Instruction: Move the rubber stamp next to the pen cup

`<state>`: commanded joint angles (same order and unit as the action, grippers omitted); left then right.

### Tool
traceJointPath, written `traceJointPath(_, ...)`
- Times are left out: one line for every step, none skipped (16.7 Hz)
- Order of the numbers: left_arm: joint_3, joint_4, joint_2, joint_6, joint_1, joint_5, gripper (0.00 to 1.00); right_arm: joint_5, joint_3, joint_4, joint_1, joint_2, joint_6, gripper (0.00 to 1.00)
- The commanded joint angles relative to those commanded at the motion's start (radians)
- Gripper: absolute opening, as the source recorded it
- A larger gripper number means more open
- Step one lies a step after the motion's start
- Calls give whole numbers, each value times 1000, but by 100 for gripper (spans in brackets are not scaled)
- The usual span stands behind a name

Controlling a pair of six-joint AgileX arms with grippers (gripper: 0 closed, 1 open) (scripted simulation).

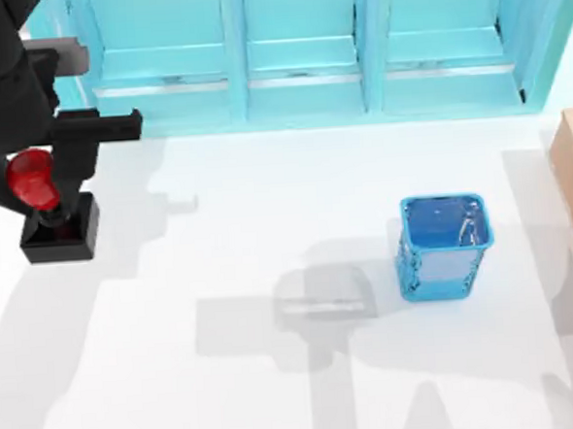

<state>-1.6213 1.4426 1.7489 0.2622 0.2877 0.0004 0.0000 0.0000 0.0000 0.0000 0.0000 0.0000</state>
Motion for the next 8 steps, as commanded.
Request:
traceJointPath(0, 0, 0, 0, 0, 0, 0, 0, 0, 0, 0, 0, 0, 100)
traceJointPath(0, 0, 0, 0, 0, 0, 0, 0, 0, 0, 0, 0, 0, 100)
traceJointPath(0, 0, 0, 0, 0, 0, 0, 0, 0, 0, 0, 0, 0, 100)
traceJointPath(2, -2, 4, -2, -4, 1, 0, 0, 0, 0, 0, 0, 0, 100)
traceJointPath(0, -2, 6, 0, -1, 1, 0, 0, 0, 0, 0, 0, 0, 100)
traceJointPath(-13, -1, 19, 13, 11, 1, 0, 0, 0, 0, 0, 0, 0, 100)
traceJointPath(-37, 2, 42, 35, 32, 0, 0, 0, 0, 0, 0, 0, 0, 100)
traceJointPath(-71, 7, 75, 66, 62, 0, 0, 0, 0, 0, 0, 0, 0, 100)
